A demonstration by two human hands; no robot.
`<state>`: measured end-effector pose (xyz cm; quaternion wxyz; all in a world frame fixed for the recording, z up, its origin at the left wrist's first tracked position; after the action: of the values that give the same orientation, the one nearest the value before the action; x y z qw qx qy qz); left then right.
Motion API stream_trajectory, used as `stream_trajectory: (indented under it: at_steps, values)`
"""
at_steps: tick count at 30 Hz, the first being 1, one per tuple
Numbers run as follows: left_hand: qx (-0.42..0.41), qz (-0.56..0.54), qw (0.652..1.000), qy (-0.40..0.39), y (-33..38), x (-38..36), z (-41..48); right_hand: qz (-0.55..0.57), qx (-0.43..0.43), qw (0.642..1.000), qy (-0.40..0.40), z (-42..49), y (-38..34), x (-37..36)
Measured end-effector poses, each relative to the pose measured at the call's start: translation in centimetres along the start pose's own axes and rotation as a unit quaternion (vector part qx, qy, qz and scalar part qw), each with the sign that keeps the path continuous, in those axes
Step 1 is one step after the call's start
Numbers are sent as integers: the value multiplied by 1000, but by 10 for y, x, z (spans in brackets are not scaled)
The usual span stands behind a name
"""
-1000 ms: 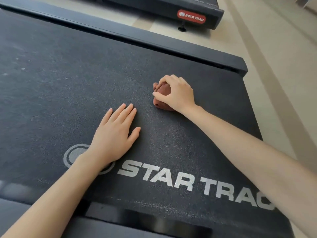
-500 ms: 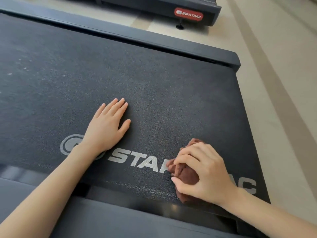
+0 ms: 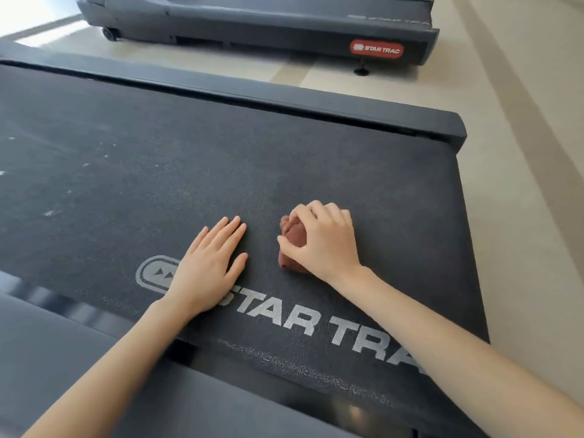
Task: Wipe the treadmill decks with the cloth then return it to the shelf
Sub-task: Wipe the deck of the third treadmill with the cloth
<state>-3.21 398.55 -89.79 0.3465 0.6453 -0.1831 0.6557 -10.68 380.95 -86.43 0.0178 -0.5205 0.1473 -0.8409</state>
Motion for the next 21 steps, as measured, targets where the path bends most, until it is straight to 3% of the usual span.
stream_trajectory:
  at_steps: [5, 8, 16, 21]
  values:
    - [-1, 16, 1000, -15, 2, -1, -1, 64, 77, 995, 12, -105, -34, 35]
    - [-51, 32, 997, -39, -4, 4, -6, 57, 99, 993, 19, -121, -45, 36]
    - [-57, 86, 994, -32, -80, 39, -25, 55, 88, 994, 17, -11, -93, -26]
    - [-48, 85, 995, -20, -136, 58, -15, -12, 7, 1000, -15, 80, -113, -74]
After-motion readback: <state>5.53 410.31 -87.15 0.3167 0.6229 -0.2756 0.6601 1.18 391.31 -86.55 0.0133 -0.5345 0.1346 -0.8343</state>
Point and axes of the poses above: each hand's wrist, its own z-axis towards the middle knuckle, its own x-axis out of the back of the hand, y = z × x, the point moved 5 cm from there along z, towards the middle knuckle, and after that the axes turned 3 degrees about x, right-handed, at the moved point
